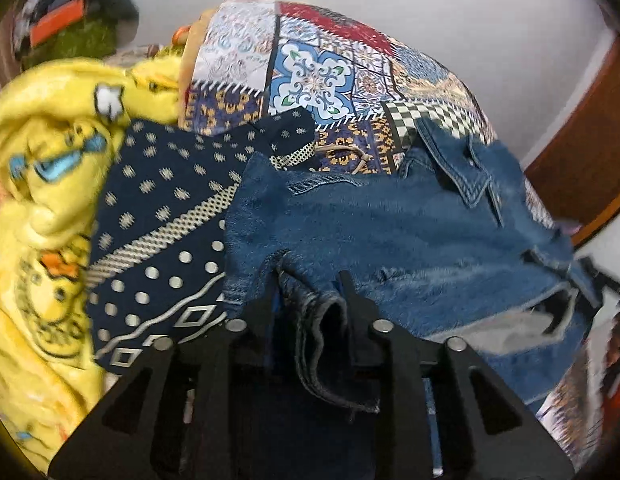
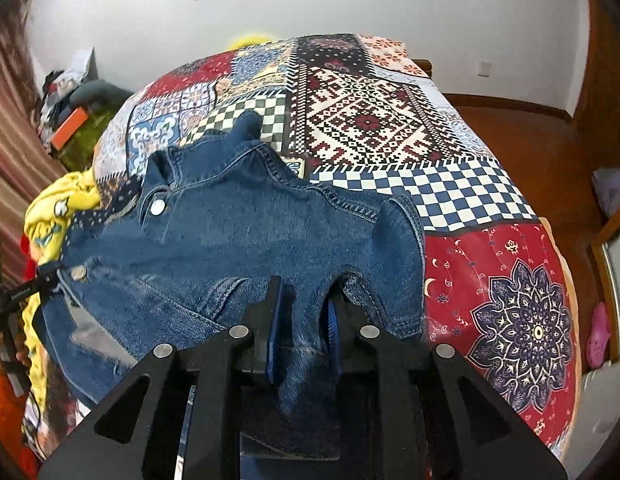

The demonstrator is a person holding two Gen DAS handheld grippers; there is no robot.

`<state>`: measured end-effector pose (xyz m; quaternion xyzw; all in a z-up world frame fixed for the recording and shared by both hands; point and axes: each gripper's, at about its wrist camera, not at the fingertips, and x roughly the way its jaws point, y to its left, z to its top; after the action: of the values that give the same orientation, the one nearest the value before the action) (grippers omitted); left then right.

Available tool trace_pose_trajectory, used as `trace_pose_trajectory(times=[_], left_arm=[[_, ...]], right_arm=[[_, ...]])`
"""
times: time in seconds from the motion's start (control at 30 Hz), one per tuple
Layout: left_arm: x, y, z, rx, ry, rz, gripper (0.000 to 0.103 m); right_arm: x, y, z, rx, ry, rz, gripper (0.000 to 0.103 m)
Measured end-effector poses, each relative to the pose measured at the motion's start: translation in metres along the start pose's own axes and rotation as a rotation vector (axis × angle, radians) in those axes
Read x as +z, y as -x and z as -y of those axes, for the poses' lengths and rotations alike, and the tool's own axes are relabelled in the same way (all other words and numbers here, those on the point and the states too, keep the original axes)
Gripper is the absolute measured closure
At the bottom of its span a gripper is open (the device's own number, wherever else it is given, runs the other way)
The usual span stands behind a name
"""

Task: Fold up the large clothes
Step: 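Lift the hem with both tools and fold it toward the collar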

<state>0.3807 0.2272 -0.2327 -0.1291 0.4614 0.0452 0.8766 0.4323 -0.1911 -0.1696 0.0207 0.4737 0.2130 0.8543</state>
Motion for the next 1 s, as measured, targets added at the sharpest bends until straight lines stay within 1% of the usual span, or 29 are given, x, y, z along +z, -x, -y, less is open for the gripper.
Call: trace_pose_trajectory(times=[0.03,0.07,0.1,0.17,0.23,0.27,0.3,0.33,0.37,0.43,0.47,0.53,0.67,0.73,0.87,0.93,1.0], left_arm=[[-0.001,0.005,0.004,0.037,-0.034,0.000,0.054],[-0.002,0.011,0.007,0.074,-0.064,0.003,0.048],[-0.002,0.017,0.011,0.094,-0.085,0.013,0.044],[-0.004,0.035,0.017,0.111,-0.126,0.034,0.044],[-0.007,0.050,0.021,0.116,-0.145,0.050,0.041],[-0.011,0.060,0.026,0.120,-0.161,0.064,0.039],[-0.015,0.067,0.030,0.125,-0.177,0.075,0.035],[-0.021,0.076,0.036,0.125,-0.201,0.089,0.031],[-0.027,0.083,0.043,0.117,-0.224,0.097,0.028],[-0.039,0.092,0.055,0.098,-0.258,0.098,0.019],[-0.044,0.093,0.062,0.089,-0.270,0.098,0.018],[-0.056,0.094,0.075,0.079,-0.299,0.085,0.016],[-0.078,0.083,0.101,0.059,-0.350,0.049,0.016],[-0.086,0.075,0.112,0.034,-0.352,0.027,0.016],[-0.090,0.054,0.125,0.023,-0.337,-0.003,0.016],[-0.088,0.042,0.128,0.020,-0.316,-0.009,0.016],[-0.083,0.031,0.130,0.045,-0.313,-0.001,0.016]], right_arm=[[-0.001,0.005,-0.001,0.004,0.012,-0.003,0.084],[0.000,0.008,-0.003,0.004,0.021,-0.007,0.084],[-0.001,0.013,-0.005,0.000,0.035,-0.009,0.083],[-0.002,0.025,-0.010,-0.057,0.067,0.013,0.073],[-0.006,0.044,-0.016,-0.136,0.113,0.077,0.057],[-0.008,0.051,-0.018,-0.156,0.127,0.096,0.055],[-0.012,0.062,-0.019,-0.171,0.137,0.113,0.053],[-0.015,0.068,-0.020,-0.169,0.137,0.117,0.053],[-0.020,0.075,-0.021,-0.151,0.133,0.117,0.053],[-0.029,0.084,-0.021,-0.110,0.117,0.108,0.051],[-0.034,0.086,-0.021,-0.096,0.112,0.099,0.051],[-0.044,0.089,-0.024,-0.069,0.108,0.078,0.046],[-0.067,0.080,-0.038,-0.023,0.110,0.024,0.044],[-0.079,0.069,-0.046,0.009,0.123,-0.030,0.044],[-0.094,0.052,-0.065,0.027,0.167,-0.068,0.044],[-0.095,0.039,-0.075,0.044,0.187,-0.091,0.044],[-0.094,0.030,-0.083,0.051,0.203,-0.097,0.044]])
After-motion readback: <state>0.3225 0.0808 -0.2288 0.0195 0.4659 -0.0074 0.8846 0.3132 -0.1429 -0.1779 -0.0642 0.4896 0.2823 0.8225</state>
